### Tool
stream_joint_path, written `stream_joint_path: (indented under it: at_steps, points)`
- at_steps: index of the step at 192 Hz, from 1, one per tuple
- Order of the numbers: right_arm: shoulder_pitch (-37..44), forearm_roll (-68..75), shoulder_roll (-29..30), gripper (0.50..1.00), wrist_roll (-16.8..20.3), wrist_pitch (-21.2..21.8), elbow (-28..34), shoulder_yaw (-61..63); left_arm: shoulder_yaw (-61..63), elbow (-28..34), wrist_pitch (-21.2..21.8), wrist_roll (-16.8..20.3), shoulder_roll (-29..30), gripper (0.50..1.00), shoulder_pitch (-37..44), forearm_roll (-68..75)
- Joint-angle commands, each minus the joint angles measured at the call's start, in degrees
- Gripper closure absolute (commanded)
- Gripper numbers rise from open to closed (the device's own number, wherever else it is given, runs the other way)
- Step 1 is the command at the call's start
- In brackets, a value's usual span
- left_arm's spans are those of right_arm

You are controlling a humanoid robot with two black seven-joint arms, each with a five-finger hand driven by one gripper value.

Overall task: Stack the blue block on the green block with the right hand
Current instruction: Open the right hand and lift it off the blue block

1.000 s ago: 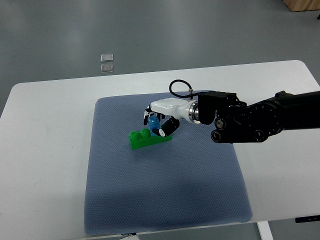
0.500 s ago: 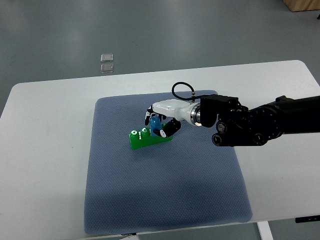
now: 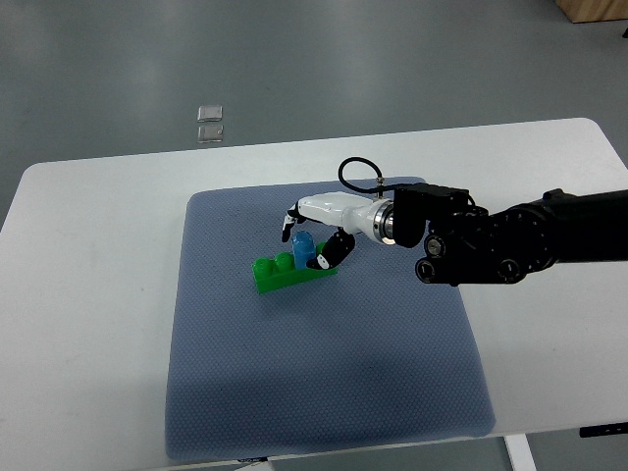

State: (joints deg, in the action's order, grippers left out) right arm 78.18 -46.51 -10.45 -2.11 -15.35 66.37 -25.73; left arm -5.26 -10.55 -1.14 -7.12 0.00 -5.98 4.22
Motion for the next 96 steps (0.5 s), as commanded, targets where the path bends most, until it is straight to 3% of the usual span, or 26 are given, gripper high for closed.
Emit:
stream_joint_path:
  at_steps: [1,55,96]
  points:
    - [0.14,0.01,-0.62,0.646,-0.09,1.12,-0.01,0.24,-0.01,0.09,0.00,0.00,0.00,0.500,0.00,0.00]
    - [0.75,0.63,-2.30,0.644,-0.09,1.47,0.69,2.97,-0.01,-0.26,0.00,0.00,0.00,0.500,0.00,0.00]
    - [2.68,3.88,-5.90,0.644,0.26,7.97,1.31,9.47,0.08,-0.44,0.00,0.00,0.00,0.500,-0.09,0.00]
